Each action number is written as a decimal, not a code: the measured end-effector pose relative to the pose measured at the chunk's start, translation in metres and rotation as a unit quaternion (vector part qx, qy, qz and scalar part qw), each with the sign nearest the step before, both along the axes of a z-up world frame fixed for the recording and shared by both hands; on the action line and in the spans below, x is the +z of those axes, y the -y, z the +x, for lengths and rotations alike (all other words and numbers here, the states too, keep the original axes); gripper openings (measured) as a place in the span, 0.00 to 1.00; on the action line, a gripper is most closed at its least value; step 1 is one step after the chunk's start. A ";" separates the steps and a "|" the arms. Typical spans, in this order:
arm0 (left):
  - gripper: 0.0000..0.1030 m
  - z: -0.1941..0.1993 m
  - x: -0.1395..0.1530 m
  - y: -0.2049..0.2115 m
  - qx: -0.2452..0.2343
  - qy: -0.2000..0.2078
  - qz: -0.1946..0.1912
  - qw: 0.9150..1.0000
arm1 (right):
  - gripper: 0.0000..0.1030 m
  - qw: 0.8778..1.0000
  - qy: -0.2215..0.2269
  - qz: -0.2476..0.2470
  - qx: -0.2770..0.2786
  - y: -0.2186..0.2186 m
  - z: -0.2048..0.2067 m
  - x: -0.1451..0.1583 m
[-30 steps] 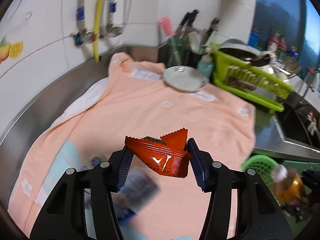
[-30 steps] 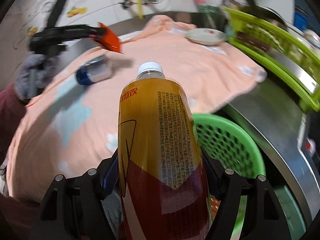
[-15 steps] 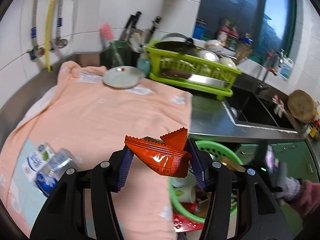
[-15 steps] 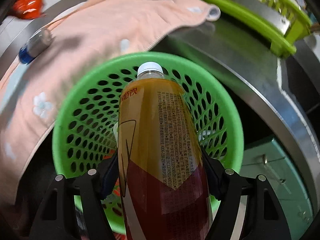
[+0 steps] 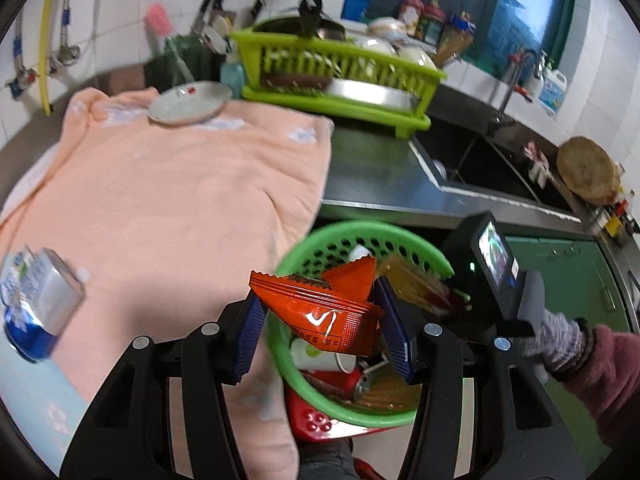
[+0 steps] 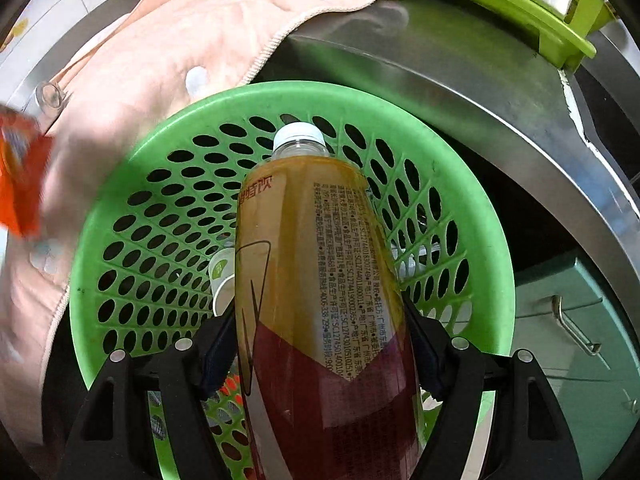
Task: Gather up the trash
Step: 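Carry the tea bottle with the right tool while the left tool carries the wrapper to the basket, then release the tea bottle and orange wrapper into the green basket with both tools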
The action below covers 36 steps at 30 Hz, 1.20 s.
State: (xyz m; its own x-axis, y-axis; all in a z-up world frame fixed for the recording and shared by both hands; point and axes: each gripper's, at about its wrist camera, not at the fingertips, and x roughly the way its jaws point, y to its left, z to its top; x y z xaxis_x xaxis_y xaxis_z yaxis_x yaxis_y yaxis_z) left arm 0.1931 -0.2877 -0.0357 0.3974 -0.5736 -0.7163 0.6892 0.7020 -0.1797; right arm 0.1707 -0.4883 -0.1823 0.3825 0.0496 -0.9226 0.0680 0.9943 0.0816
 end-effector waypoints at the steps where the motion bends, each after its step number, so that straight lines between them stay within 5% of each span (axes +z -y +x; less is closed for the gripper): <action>1: 0.52 -0.001 -0.005 0.003 -0.003 -0.004 0.004 1.000 | 0.71 1.000 0.002 0.003 0.003 0.001 0.000 0.001; 19: 0.57 -0.021 -0.065 0.044 -0.041 -0.067 0.066 0.995 | 0.73 0.997 0.069 0.031 -0.006 0.021 -0.025 0.050; 23: 0.64 -0.023 -0.068 0.044 -0.039 -0.073 0.069 0.994 | 0.73 0.996 0.078 0.037 -0.009 0.019 -0.030 0.058; 36: 0.66 -0.035 -0.051 0.015 -0.020 -0.053 0.051 0.997 | 0.74 0.993 0.112 0.038 -0.001 0.004 -0.049 0.085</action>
State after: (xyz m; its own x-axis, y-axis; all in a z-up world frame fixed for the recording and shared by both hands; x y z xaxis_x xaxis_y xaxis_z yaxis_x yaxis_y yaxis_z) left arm 0.1578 -0.3030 -0.0865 0.2940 -0.5099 -0.8084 0.6980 0.6923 -0.1828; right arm 0.1220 -0.4925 -0.0968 0.5777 0.1147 -0.8082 0.0414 0.9847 0.1694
